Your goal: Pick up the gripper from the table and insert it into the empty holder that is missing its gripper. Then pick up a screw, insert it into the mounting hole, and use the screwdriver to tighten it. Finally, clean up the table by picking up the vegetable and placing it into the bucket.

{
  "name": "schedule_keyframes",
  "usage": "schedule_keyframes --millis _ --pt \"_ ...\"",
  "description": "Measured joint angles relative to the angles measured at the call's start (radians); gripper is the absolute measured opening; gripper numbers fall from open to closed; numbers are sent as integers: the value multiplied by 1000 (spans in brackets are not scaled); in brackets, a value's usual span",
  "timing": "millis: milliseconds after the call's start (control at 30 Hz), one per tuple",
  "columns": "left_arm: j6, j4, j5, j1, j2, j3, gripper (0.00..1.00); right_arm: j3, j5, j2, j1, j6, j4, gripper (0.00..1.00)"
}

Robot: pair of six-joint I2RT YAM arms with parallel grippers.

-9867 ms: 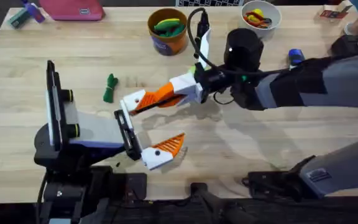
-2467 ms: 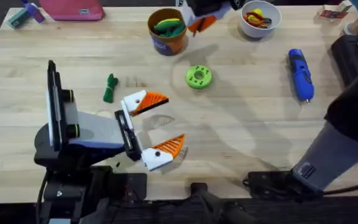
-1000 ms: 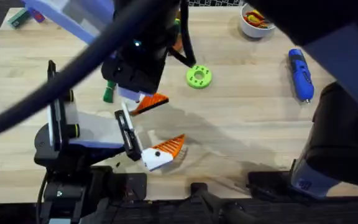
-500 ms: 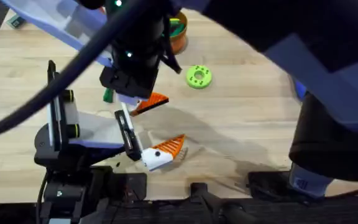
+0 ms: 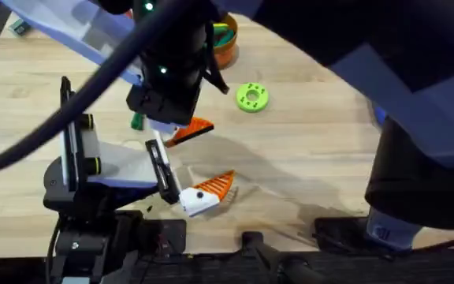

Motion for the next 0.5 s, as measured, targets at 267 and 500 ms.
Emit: schedule_keyframes --millis 267,500 --pt "0 0 0 0 0 0 985 0 0 0 0 0 0 6" --pt "0 0 0 0 0 0 986 0 0 6 0 0 0 6"
